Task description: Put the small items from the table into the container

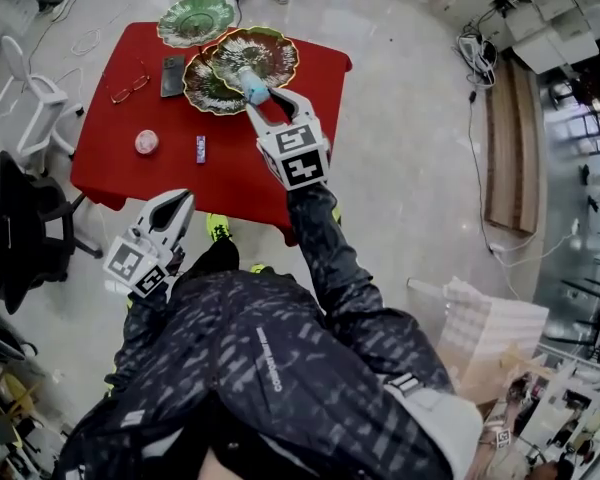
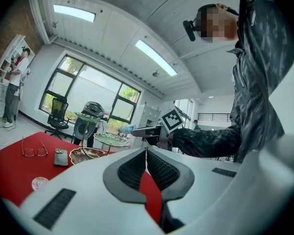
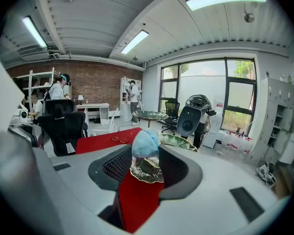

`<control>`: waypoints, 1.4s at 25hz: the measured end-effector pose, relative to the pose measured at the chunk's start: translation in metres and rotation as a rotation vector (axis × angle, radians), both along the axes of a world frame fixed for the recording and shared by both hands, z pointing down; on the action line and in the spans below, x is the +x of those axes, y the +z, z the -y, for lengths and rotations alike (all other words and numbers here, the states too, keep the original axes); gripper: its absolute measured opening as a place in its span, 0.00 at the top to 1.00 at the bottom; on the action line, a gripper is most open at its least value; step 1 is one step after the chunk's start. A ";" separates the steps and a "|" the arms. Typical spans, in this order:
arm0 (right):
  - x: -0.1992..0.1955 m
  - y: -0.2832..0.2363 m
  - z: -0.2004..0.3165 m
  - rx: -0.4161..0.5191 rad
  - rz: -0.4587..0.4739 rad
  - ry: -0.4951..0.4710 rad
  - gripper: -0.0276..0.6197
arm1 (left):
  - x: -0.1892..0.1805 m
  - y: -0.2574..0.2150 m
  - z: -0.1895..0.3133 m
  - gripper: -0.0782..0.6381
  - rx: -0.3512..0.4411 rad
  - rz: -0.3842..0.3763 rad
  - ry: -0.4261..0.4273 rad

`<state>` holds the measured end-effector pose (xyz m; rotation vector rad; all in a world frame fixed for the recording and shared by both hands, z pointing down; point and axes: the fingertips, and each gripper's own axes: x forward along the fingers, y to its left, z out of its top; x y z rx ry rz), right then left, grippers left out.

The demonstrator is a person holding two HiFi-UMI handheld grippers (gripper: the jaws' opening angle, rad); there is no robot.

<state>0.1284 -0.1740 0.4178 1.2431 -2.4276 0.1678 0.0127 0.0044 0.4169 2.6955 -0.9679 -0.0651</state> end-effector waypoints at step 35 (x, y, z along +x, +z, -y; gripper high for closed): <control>-0.038 0.083 0.096 -0.199 -0.131 0.103 0.68 | -0.068 0.006 0.128 0.87 -0.015 -0.035 0.123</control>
